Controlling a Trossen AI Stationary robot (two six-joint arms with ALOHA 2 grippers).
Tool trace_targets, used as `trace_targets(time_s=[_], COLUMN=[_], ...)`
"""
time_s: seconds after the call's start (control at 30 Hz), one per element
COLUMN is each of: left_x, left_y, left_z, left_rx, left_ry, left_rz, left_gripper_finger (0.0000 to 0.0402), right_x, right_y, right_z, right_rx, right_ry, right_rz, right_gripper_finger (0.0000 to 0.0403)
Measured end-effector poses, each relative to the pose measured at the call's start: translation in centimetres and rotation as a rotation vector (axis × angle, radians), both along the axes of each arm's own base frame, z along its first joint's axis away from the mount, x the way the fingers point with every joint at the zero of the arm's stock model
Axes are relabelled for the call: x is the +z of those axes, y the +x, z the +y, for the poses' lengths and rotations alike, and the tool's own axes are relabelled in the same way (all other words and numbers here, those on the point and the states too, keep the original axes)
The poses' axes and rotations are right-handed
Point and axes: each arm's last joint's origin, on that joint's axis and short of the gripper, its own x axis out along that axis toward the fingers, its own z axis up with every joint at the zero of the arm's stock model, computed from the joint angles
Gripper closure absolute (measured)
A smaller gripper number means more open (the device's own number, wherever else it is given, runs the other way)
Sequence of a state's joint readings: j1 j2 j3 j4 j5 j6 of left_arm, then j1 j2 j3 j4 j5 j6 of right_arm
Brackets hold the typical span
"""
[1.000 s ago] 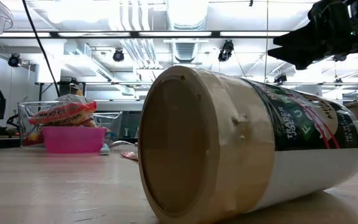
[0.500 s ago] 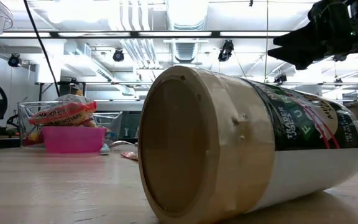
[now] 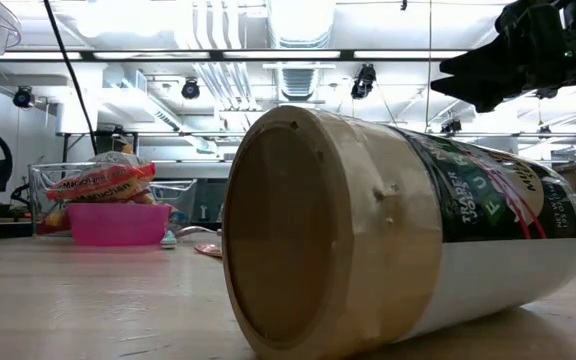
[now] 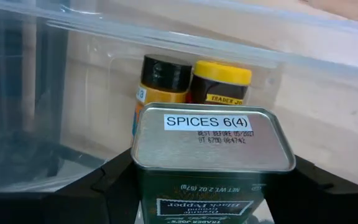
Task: Pick & Place Food Item
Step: Put the green seasoning can into the white bin
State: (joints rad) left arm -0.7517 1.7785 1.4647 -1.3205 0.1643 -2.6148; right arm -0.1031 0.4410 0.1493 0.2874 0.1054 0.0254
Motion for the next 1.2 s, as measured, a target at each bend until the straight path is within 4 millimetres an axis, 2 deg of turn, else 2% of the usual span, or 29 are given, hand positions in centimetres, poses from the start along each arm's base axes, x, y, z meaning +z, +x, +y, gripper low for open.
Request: trace_targets(time_s=[0.23,0.47,1.2], left_x=[-2.2,-4.2,-4.2], left_y=[0.5,0.6,0.4], left_z=[-0.5,-0.4,-0.2], left_rx=[-0.023,-0.032,-0.059], left_ry=[0.03,0.03,0.03], left_rz=[0.021,-0.038,-0.059], left_gripper_finger=[0.0134,0.0134,0.0131], right_x=[0.0,0.0,0.0], right_y=[0.0,0.0,0.0], right_z=[0.0,0.0,0.0], right_rx=[0.0,0.0,0.0], right_ry=[0.0,0.0,0.0], right_rz=[0.0,0.0,0.0], right_gripper_finger=[0.0113,0.0113,0.0113])
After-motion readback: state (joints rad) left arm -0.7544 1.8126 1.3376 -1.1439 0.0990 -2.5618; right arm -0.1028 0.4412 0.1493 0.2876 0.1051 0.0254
